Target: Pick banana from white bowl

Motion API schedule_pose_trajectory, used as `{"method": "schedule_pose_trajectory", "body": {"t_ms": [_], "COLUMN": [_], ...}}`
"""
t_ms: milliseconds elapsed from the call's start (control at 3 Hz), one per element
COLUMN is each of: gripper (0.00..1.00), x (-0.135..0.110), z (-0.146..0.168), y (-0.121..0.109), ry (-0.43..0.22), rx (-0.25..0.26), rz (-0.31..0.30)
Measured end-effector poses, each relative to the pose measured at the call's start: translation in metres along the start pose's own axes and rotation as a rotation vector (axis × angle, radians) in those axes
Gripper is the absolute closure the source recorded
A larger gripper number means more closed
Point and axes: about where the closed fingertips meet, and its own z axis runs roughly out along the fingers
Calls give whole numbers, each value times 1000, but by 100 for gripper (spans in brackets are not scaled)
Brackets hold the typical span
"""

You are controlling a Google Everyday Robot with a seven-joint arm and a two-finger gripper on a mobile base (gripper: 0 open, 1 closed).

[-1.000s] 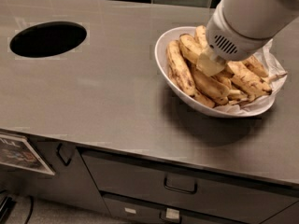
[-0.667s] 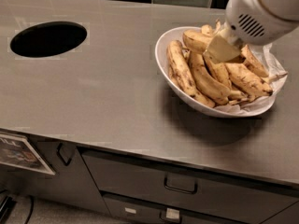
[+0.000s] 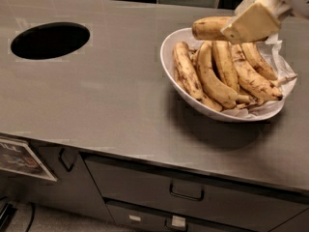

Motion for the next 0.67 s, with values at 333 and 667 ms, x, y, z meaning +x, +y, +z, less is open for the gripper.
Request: {"method": "schedule_pose_trajectory", "body": {"t_ms": [333,667], "gripper": [100,100], "x": [-8,-18], "z": [-12,-14], "y": [-2,3], "ry": [-100,-202], "rx": [-59,-162], "rz": [-12,-40]}}
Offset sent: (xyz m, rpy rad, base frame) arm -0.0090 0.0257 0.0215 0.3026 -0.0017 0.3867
